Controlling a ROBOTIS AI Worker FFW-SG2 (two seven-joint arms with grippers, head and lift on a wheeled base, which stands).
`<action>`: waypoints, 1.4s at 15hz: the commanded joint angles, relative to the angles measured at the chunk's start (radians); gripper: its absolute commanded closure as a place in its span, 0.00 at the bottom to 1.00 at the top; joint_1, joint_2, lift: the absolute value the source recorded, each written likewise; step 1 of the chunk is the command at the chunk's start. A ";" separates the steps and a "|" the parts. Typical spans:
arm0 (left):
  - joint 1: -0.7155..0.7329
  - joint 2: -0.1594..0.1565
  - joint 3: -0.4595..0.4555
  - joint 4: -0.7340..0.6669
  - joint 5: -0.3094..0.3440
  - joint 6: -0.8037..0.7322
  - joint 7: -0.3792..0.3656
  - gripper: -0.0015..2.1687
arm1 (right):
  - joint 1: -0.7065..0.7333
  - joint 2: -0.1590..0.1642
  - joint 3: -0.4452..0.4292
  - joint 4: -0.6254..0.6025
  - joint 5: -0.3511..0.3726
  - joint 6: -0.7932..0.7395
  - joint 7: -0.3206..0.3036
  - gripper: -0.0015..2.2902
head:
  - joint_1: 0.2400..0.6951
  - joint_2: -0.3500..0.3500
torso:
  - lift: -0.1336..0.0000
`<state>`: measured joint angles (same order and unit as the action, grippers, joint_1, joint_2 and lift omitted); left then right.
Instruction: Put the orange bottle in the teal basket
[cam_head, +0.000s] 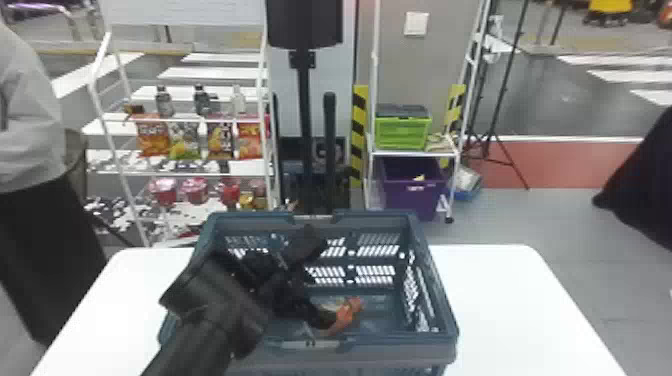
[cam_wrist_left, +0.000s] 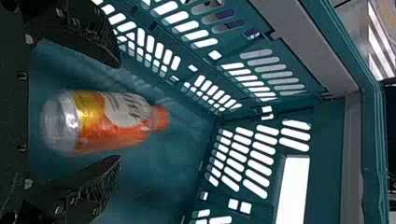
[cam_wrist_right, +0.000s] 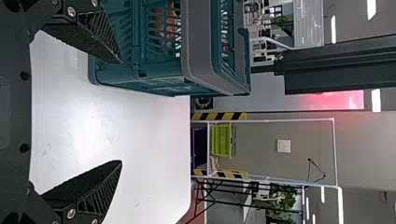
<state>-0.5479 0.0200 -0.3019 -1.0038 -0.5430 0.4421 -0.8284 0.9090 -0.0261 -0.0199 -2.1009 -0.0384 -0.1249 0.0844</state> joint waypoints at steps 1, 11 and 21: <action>0.014 -0.002 0.006 -0.030 0.003 0.008 0.006 0.08 | 0.001 0.002 0.000 -0.001 0.000 0.001 0.000 0.06 | 0.57 0.50 | 1.00; 0.198 -0.002 0.225 -0.542 0.087 0.171 -0.041 0.08 | -0.001 0.002 0.000 0.001 0.000 0.001 0.000 0.06 | 0.57 0.50 | 1.00; 0.700 -0.023 0.584 -1.257 0.420 0.361 0.069 0.09 | -0.001 -0.060 0.005 -0.021 -0.029 0.001 0.002 0.06 | 0.57 0.50 | 1.00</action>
<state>0.0683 0.0015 0.2417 -2.1871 -0.1705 0.8114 -0.7661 0.9076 -0.0723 -0.0170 -2.1192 -0.0603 -0.1234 0.0847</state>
